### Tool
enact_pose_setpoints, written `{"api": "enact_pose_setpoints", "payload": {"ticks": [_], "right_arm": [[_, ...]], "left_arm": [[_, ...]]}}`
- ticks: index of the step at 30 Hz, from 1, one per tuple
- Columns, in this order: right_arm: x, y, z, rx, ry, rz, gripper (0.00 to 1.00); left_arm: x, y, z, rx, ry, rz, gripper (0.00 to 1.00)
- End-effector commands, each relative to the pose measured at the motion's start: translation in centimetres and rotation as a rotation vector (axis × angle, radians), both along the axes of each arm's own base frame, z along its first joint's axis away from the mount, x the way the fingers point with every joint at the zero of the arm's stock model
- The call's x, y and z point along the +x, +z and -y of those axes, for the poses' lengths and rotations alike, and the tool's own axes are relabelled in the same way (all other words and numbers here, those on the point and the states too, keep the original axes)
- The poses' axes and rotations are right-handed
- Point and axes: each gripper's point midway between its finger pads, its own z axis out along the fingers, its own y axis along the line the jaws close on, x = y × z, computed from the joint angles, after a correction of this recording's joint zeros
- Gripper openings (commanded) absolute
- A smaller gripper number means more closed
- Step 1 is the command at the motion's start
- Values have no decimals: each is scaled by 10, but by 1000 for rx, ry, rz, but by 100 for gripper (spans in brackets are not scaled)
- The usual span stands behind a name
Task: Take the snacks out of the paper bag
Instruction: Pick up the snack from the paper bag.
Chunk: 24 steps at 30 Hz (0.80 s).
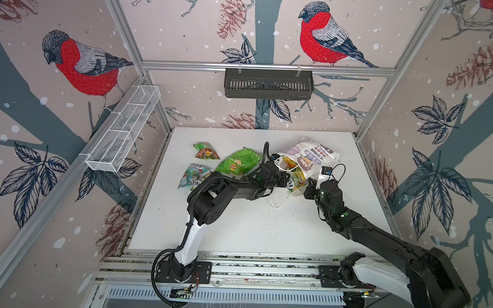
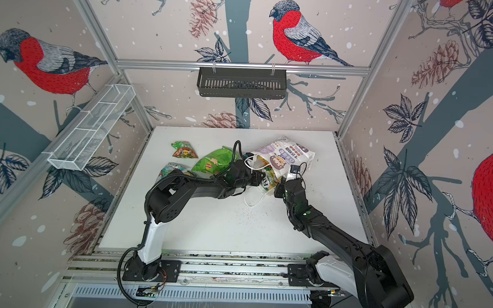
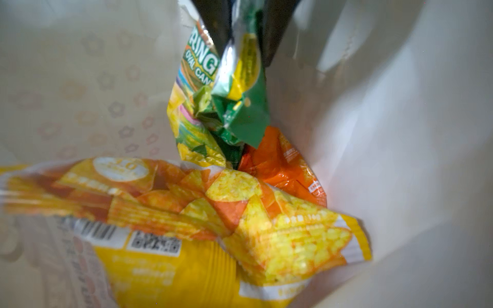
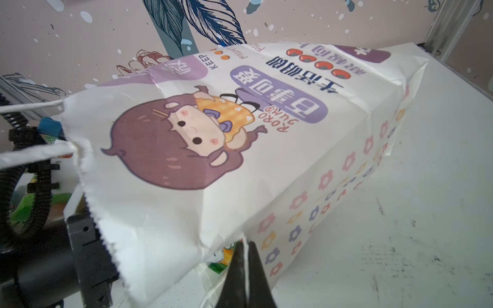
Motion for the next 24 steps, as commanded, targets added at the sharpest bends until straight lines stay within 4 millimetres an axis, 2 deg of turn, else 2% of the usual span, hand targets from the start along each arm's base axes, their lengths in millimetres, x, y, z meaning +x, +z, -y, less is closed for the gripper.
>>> {"api": "enact_pose_setpoints", "payload": {"ticks": [1, 2, 19, 24], "right_arm": [[3, 9, -3, 31, -1, 29, 0], [3, 10, -3, 32, -1, 29, 0], [1, 7, 2, 33, -24, 28, 0], [0, 8, 4, 35, -29, 32, 0]], "left_arm": [[0, 11, -3, 10, 16, 40, 6], [-1, 14, -6, 13, 21, 50, 0], [-19, 90, -40, -19, 63, 199, 0], [-22, 99, -43, -21, 57, 215, 0]]}}
